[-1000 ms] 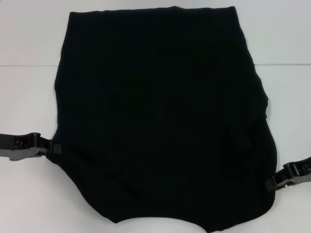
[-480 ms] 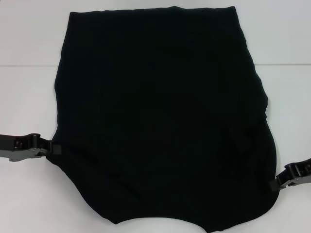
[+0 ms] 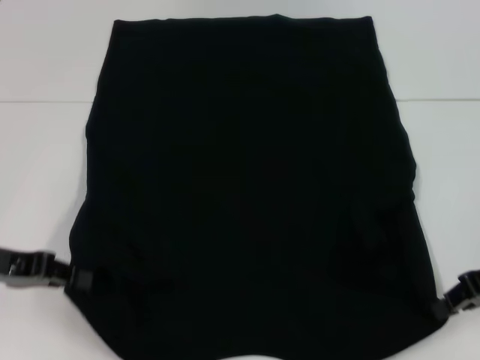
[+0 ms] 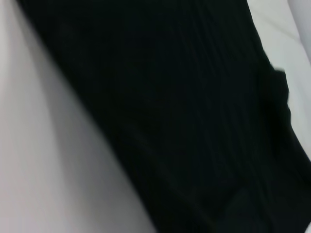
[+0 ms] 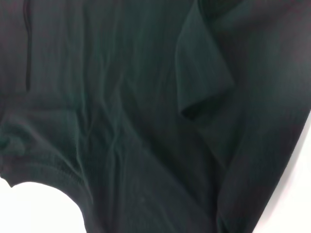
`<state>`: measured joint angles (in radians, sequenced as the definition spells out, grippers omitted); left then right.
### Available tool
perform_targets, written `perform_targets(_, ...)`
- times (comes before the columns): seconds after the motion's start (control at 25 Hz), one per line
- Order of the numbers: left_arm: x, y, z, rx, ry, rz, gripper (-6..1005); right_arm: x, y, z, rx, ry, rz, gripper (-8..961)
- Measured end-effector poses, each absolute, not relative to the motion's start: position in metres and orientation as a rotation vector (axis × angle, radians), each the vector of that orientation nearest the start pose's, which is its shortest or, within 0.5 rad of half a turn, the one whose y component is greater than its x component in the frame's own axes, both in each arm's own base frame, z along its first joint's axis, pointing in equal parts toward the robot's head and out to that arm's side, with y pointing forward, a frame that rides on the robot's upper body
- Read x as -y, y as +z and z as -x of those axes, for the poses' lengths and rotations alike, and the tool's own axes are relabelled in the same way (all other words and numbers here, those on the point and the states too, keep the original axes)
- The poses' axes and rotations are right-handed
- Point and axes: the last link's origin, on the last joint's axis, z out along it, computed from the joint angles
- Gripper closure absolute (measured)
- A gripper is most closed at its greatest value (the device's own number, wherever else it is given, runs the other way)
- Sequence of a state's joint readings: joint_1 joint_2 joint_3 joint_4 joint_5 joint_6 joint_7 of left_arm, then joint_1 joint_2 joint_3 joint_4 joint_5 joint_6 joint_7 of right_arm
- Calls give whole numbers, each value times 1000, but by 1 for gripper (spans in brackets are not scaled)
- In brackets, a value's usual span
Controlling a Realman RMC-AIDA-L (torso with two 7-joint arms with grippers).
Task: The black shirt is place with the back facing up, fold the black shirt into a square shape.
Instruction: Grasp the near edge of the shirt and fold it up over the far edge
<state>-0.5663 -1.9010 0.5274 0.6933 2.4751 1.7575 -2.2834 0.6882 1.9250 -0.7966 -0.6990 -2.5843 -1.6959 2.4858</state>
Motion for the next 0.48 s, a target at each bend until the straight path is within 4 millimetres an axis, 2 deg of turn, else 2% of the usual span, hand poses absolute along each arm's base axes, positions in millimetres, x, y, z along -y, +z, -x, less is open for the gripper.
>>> perform_targets(0.24,-284,71,326,1949,-40,2504,949,-314,45,-304,-1985,-348,2392,866)
perform_targets(0.48,-269,66,323,1947,12,2620,949,-295,44,-310,-2039,-382,2399,858)
